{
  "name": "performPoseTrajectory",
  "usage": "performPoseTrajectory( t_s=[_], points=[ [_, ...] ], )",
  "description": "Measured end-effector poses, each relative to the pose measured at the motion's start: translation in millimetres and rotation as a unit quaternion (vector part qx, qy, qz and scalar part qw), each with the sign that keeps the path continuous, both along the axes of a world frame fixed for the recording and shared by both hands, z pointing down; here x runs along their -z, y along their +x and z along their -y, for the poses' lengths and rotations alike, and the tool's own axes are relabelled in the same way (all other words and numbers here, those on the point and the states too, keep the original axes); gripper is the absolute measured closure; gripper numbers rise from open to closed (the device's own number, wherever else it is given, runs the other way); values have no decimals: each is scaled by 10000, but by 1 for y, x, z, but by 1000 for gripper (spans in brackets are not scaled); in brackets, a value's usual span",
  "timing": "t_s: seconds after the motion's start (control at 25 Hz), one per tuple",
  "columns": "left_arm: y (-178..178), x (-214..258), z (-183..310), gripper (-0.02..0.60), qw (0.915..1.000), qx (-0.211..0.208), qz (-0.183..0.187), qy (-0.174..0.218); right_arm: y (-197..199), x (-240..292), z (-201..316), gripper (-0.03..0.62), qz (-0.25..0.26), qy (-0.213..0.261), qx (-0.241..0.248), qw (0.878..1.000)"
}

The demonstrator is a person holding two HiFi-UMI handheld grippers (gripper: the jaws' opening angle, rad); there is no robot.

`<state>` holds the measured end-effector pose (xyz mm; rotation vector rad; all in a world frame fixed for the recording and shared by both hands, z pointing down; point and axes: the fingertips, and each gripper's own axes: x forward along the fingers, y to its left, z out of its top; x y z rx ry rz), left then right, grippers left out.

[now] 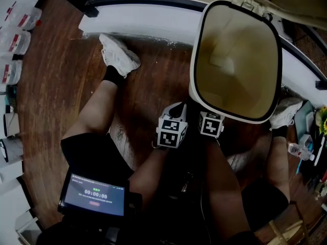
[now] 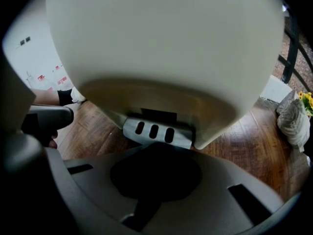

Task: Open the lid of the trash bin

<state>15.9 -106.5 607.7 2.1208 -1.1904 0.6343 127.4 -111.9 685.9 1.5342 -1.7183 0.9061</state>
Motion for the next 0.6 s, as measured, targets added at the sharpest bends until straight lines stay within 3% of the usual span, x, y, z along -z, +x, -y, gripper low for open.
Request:
performPoseTrajectory(
  t_s=[0.6],
  points=[
    [2, -3, -2, 583, 10000, -49, 63, -10, 0, 3, 1, 589, 67, 145, -15, 9999]
  ],
)
